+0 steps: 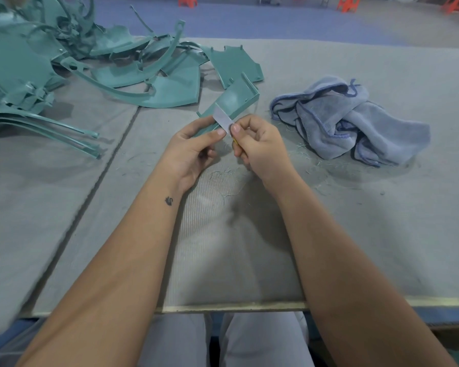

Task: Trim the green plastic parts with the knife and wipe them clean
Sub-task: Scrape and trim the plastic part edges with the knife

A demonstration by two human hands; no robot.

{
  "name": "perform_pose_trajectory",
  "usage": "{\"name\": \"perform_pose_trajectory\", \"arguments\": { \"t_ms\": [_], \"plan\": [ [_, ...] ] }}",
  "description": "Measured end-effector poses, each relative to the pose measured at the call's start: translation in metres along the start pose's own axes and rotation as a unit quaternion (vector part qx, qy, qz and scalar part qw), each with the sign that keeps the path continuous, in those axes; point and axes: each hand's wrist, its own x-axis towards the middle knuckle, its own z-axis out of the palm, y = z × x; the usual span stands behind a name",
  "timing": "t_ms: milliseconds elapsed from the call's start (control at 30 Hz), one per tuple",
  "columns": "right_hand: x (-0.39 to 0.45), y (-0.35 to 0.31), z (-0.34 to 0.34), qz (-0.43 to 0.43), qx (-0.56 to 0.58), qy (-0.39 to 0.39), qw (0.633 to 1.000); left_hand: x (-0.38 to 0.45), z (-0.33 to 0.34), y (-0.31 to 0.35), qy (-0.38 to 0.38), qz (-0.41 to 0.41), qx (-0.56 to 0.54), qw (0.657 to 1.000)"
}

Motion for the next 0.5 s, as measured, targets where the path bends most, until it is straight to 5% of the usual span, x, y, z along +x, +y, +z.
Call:
{"name": "perform_pose_trajectory", "arguments": {
  "t_ms": [500],
  "plan": [
    [0.000, -0.005, 0.000, -0.029, 0.055, 0.160, 0.985, 0.002, 0.000, -0.004, 0.011, 0.005, -0.003, 1.000]
  ]
}}
